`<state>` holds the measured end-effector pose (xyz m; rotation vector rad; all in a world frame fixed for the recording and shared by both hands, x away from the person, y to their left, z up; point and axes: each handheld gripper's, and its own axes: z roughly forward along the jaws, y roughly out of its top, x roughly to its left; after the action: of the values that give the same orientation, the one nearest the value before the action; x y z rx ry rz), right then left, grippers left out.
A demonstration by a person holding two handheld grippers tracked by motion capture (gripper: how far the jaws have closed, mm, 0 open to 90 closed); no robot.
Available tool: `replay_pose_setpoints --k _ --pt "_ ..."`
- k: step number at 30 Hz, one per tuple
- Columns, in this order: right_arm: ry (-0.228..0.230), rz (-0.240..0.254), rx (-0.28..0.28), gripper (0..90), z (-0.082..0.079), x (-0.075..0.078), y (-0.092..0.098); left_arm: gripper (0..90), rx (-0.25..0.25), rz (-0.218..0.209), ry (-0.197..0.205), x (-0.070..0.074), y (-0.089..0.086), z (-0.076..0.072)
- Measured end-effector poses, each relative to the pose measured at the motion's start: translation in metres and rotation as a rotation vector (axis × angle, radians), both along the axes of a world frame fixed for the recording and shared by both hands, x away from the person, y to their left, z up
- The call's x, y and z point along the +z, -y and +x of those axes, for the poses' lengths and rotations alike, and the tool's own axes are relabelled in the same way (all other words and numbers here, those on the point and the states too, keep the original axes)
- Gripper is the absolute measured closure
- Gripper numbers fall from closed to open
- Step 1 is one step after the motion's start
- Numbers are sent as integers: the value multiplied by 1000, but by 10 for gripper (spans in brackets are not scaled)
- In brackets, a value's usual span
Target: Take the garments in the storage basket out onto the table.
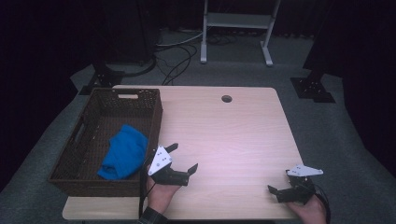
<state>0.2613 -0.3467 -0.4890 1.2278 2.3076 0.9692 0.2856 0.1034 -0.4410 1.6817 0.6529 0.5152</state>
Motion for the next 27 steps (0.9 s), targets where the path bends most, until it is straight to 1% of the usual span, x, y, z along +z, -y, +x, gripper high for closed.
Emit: replay_pose_setpoints --k 3,5,7,13,18,22,24,27 --pt "-1 0 0 0 0 0 0 1 7 -4 0 1 -2 1" --pt "-1 1 -1 0 0 0 0 1 5 -3 -2 1 -2 1" --pt "-1 1 -1 0 0 0 0 1 1 8 2 1 -1 1" --pt "0 0 0 0 0 0 0 1 -2 7 -2 4 -1 1" --pt "-1 1 -1 0 0 0 0 1 -4 -4 -5 5 -1 2" --pt "-1 1 -2 0 0 0 0 1 -7 -4 -4 8 -2 2" --pt "0 1 -2 0 0 0 0 1 -11 -14 -5 10 -2 2" --pt "-1 1 -2 0 0 0 0 1 -12 -13 -4 12 -2 2"
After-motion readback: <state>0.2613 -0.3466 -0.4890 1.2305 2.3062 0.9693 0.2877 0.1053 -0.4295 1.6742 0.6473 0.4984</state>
